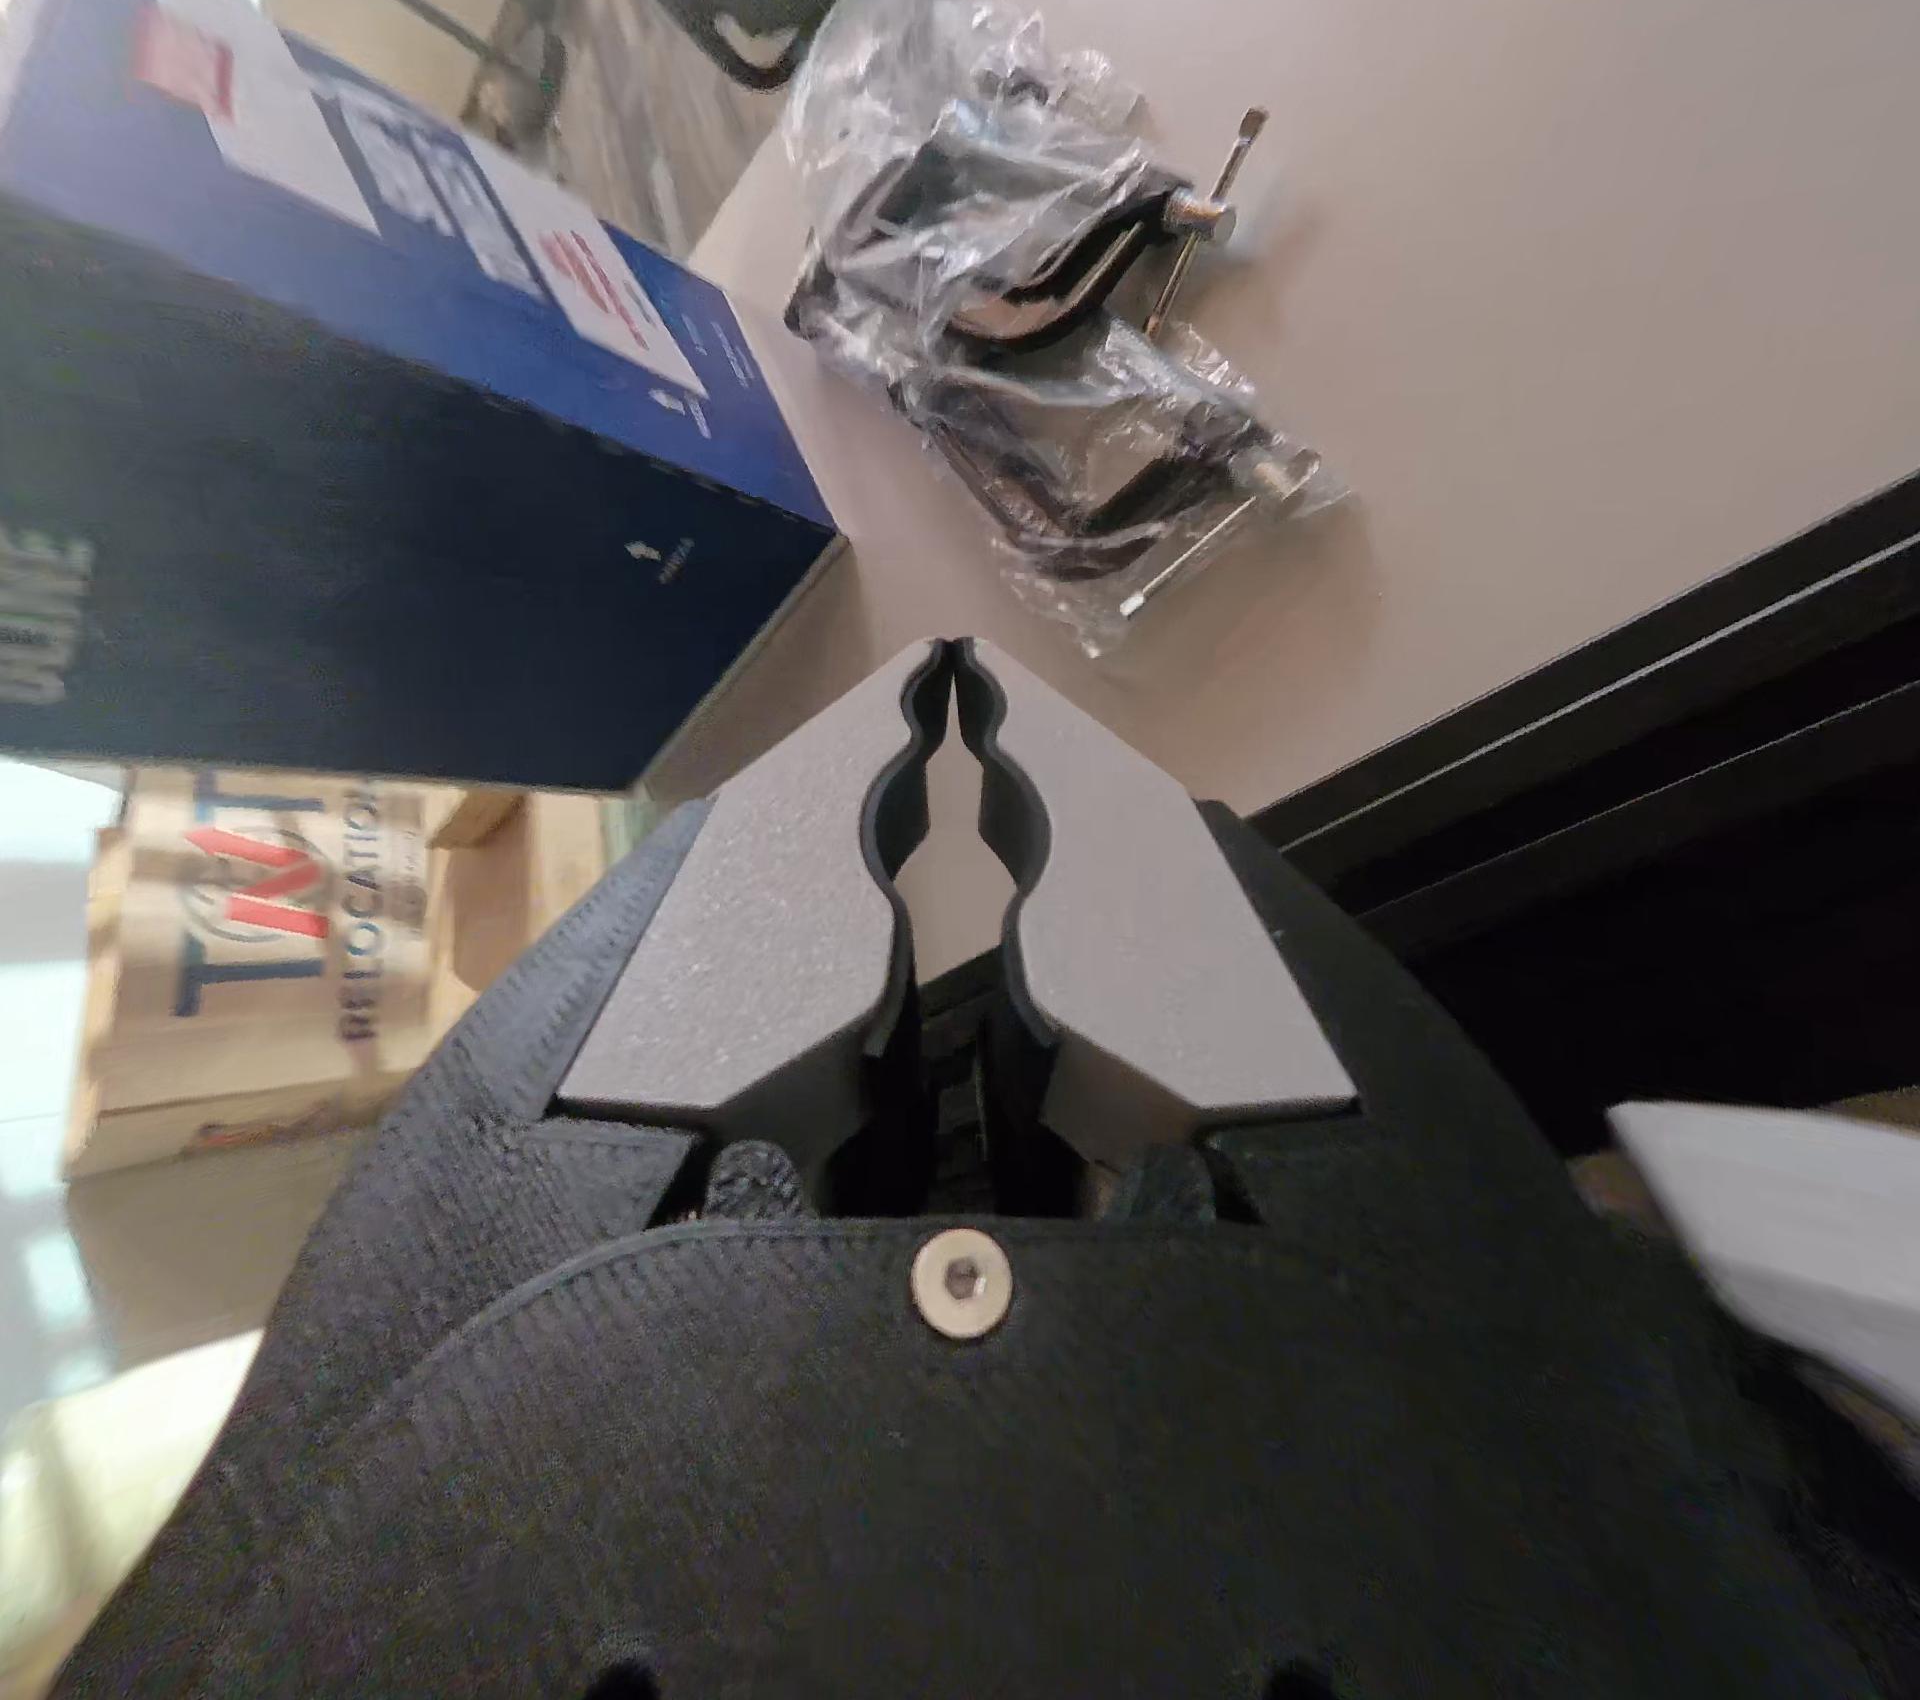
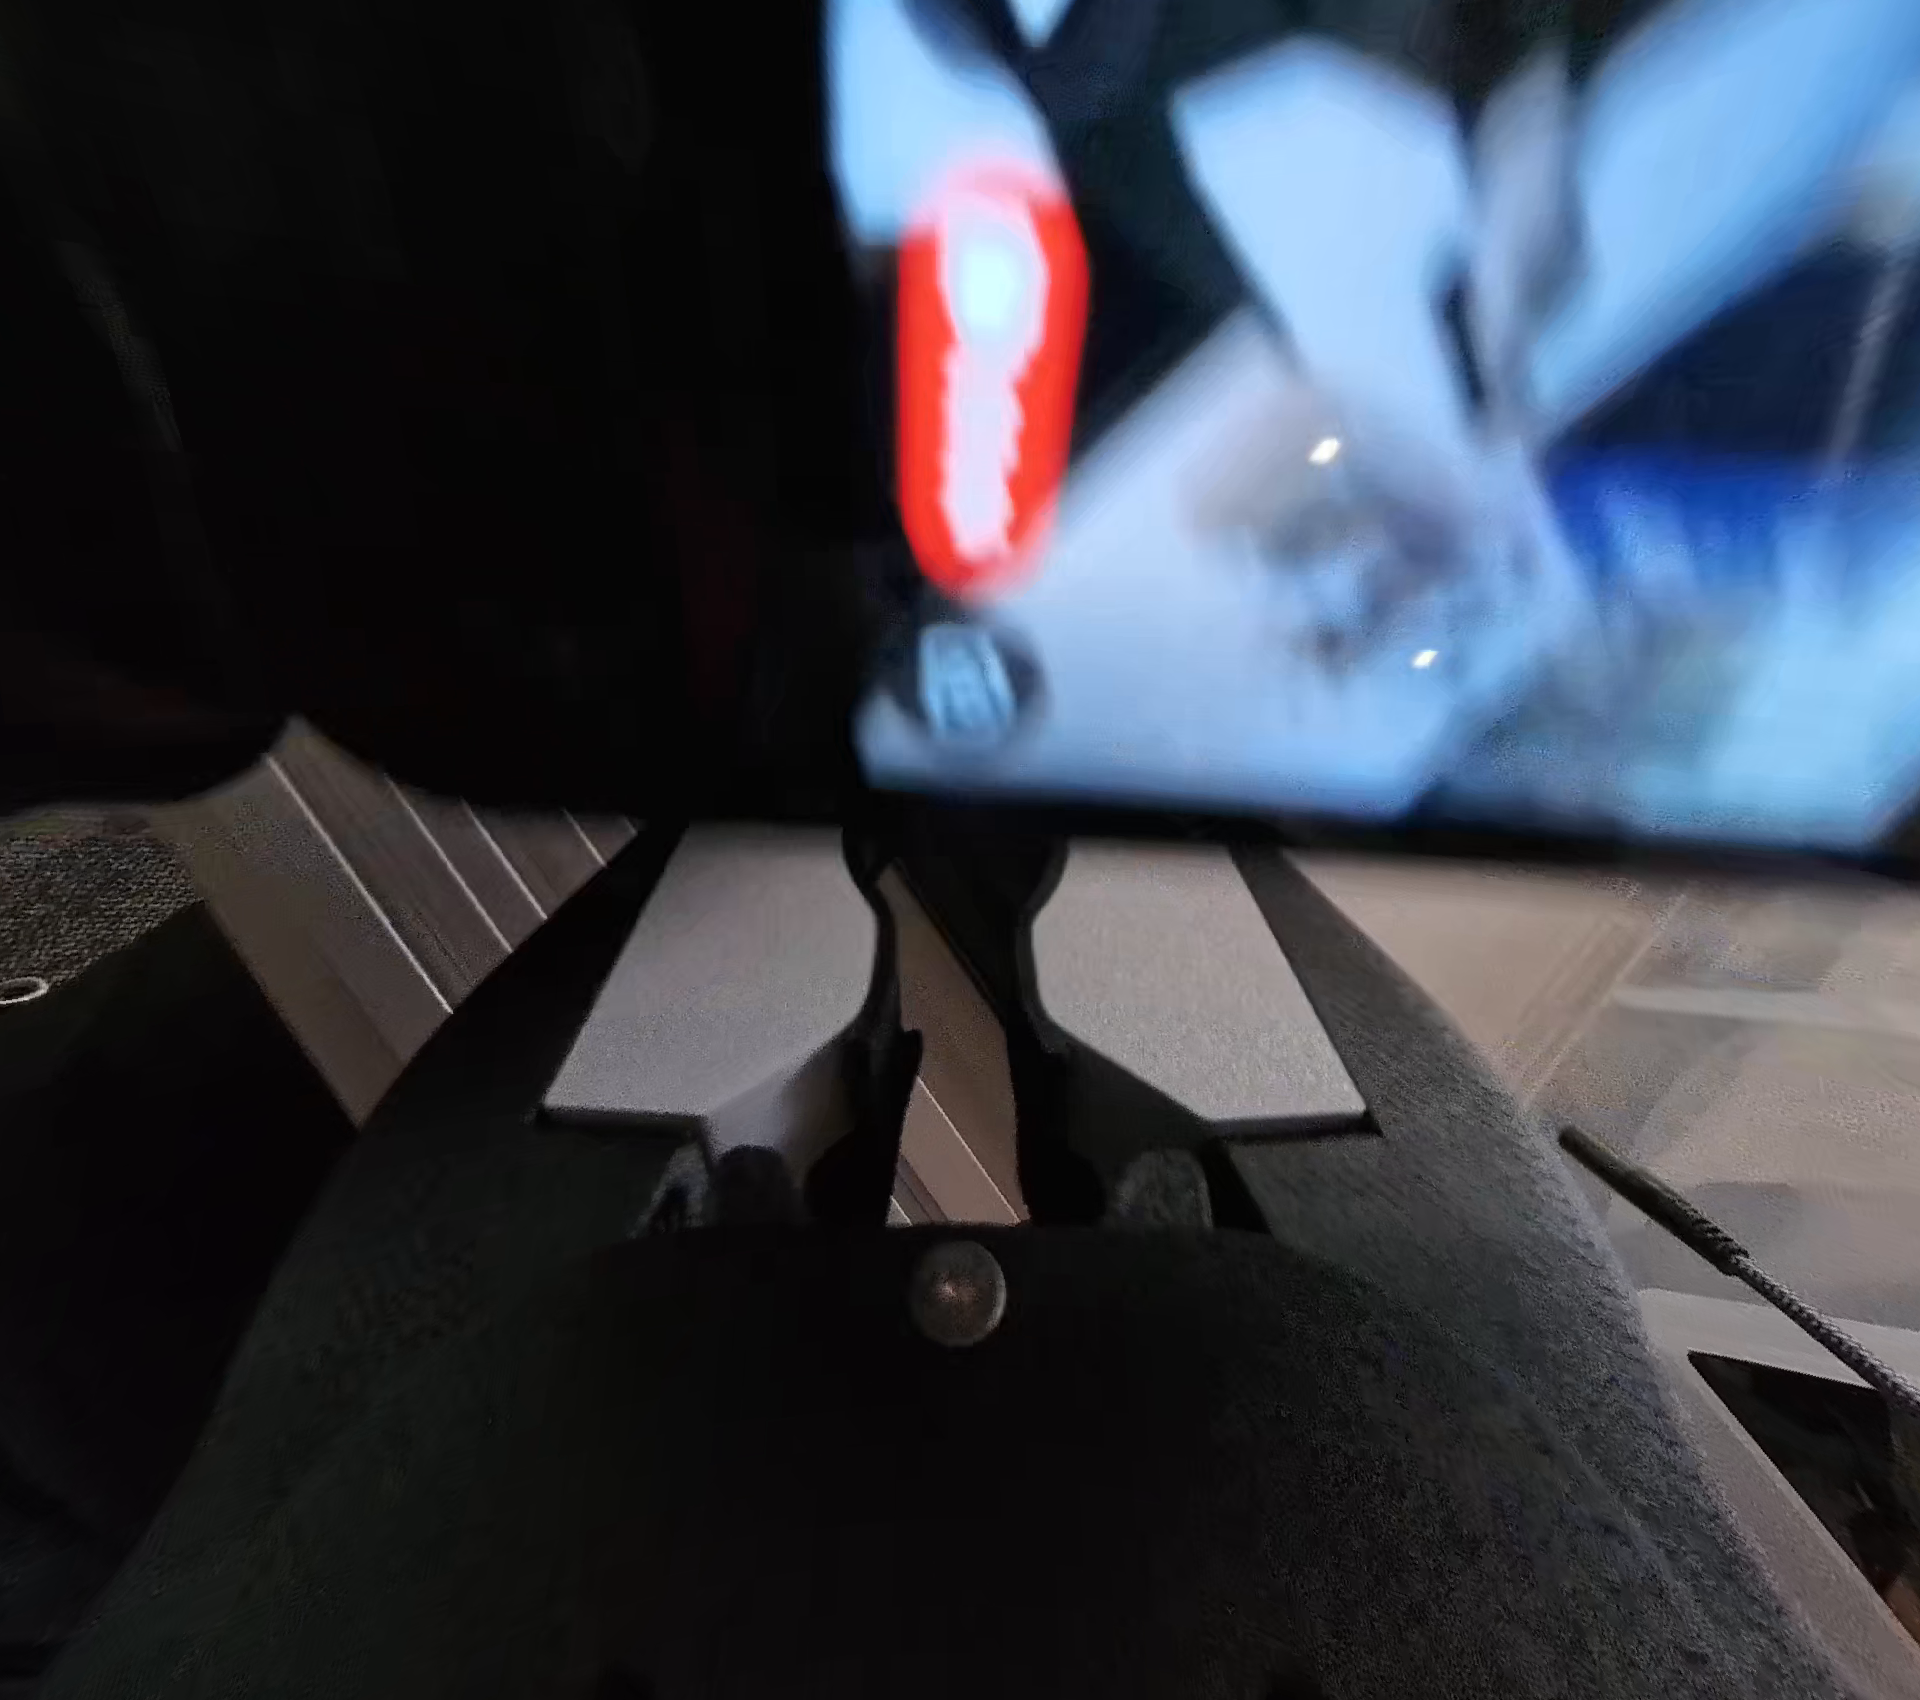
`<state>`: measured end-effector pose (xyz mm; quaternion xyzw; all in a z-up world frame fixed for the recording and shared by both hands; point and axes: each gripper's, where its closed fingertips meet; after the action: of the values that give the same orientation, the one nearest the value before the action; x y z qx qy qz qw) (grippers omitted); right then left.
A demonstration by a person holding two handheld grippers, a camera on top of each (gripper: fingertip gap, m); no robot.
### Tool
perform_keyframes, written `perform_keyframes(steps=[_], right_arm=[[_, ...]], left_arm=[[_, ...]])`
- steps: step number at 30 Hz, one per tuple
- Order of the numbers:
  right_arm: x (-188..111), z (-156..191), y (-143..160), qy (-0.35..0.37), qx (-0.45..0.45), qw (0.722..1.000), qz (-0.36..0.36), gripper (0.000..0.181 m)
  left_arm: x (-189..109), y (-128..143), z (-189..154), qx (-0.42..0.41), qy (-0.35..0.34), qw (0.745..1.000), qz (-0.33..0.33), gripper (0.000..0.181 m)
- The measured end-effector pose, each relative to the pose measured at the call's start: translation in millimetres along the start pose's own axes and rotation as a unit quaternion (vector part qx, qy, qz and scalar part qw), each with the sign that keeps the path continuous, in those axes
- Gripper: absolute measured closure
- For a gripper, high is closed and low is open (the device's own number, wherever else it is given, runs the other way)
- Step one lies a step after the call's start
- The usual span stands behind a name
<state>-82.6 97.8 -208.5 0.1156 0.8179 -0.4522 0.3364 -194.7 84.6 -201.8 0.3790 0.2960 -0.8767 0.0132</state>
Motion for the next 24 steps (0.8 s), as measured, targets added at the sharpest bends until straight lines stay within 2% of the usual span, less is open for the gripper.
perform_keyframes(steps=[2, 4, 6, 8, 11, 15, 21, 24], right_arm=[[2, -8, 4, 0.007, 0.002, 1.000, 0.004, 0.171], [7, -24, 10, 0.022, 0.008, 1.000, 0.012, 0.170], [17, -48, 17, 0.048, 0.015, 0.998, 0.025, 0.170], [30, -73, 23, 0.075, 0.020, 0.996, 0.039, 0.169], [53, -103, 29, 0.120, 0.005, 0.991, 0.056, 0.168], [75, -121, 26, 0.158, -0.026, 0.985, 0.061, 0.169], [84, -126, 20, 0.174, -0.041, 0.982, 0.055, 0.169], [84, -125, 20, 0.175, -0.041, 0.982, 0.053, 0.169]], left_arm=[[2, 18, 5, -0.054, 0.022, 0.998, 0.003, 0.166], [-1, 35, 0, -0.132, 0.075, 0.988, -0.003, 0.163], [-13, 41, -7, -0.200, 0.121, 0.972, -0.029, 0.152], [-32, 38, -19, -0.235, 0.154, 0.958, -0.054, 0.140], [-62, 17, -46, -0.223, 0.181, 0.954, -0.082, 0.139], [-88, -9, -82, -0.172, 0.196, 0.961, -0.091, 0.144], [-91, -23, -115, -0.108, 0.199, 0.972, -0.070, 0.166], [-91, -23, -121, -0.089, 0.194, 0.975, -0.064, 0.169]])
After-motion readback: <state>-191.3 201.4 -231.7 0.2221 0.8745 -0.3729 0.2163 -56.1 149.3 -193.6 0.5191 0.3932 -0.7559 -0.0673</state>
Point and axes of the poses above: each gripper's, where its closed fingertips meet, x out along the fingers, y out of its underside, z = x × y across the jaws, and after that the axes turned 11 degrees about y, right-handed
